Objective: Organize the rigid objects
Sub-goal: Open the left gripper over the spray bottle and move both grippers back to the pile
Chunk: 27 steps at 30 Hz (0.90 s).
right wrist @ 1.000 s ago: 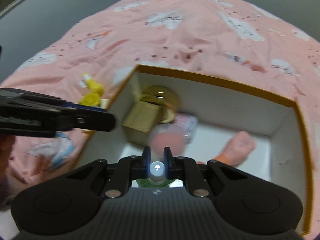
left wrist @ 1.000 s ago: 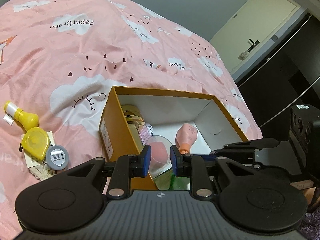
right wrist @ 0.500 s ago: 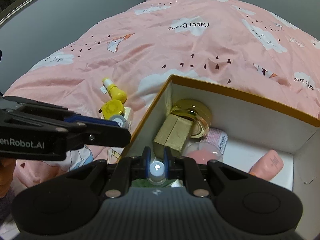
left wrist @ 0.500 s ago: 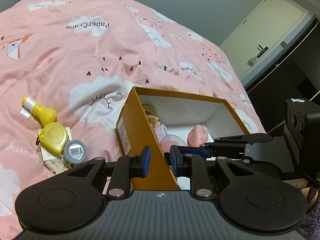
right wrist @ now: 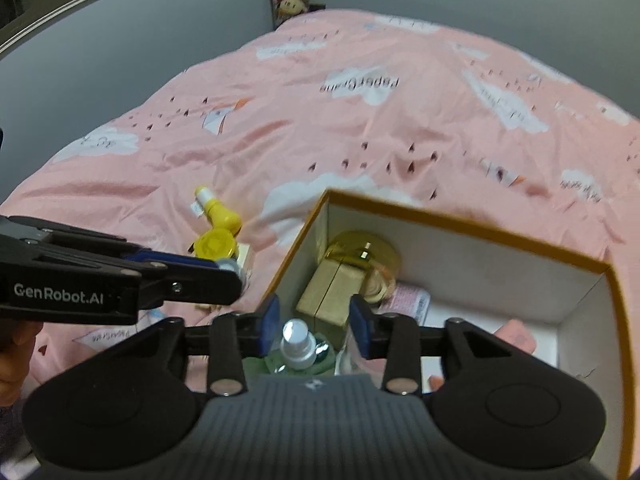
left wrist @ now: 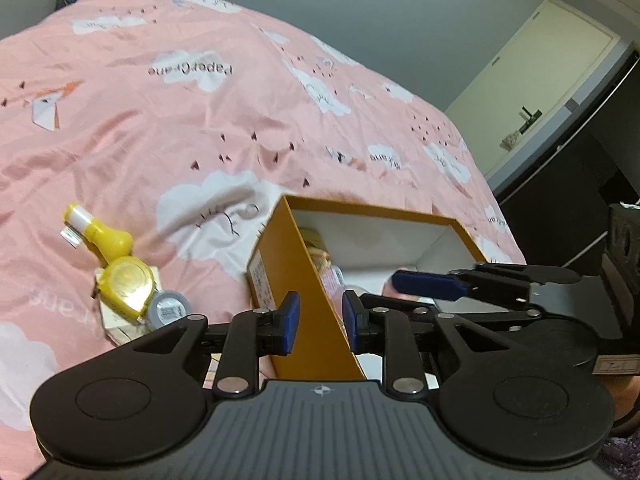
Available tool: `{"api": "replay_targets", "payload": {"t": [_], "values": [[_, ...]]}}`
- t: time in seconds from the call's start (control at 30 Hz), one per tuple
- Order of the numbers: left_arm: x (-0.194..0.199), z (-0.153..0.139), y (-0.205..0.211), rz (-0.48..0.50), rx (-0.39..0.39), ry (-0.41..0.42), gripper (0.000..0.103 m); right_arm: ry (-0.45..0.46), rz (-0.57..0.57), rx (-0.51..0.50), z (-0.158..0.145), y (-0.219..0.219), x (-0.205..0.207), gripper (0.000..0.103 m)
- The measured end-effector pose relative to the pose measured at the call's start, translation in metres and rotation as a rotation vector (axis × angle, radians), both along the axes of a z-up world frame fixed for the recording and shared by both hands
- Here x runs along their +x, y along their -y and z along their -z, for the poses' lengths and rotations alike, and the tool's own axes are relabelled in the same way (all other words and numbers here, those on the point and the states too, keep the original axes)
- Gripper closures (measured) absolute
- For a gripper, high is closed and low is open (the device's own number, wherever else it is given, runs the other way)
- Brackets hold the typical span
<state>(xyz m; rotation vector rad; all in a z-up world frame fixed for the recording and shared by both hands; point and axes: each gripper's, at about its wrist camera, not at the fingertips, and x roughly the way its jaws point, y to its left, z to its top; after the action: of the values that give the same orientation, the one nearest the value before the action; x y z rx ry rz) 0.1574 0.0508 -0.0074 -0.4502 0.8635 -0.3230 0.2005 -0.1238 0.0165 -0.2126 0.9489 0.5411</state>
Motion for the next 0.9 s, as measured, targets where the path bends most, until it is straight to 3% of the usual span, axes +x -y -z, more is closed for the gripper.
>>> {"api": "replay_targets", "payload": {"t": [0.17, 0.37, 0.63, 0.9], "values": [[-0.003, -0.007, -0.012, -0.046, 0.051, 0.044, 0.072, 0.080, 0.000, 0.005, -0.018, -0.012, -0.003, 0.049], [-0.004, 0.001, -0.043, -0.137, 0.057, 0.023, 0.072, 0.127, -0.018, -0.003, -0.016, -0.043, -0.006, 0.044], [-0.009, 0.025, -0.085, -0.239, 0.039, -0.046, 0.062, 0.152, -0.045, -0.004, 0.014, -0.093, -0.013, 0.044], [-0.006, 0.070, -0.113, -0.297, -0.017, -0.167, 0.061, 0.058, -0.021, 0.009, 0.063, -0.122, -0.012, 0.044]]}}
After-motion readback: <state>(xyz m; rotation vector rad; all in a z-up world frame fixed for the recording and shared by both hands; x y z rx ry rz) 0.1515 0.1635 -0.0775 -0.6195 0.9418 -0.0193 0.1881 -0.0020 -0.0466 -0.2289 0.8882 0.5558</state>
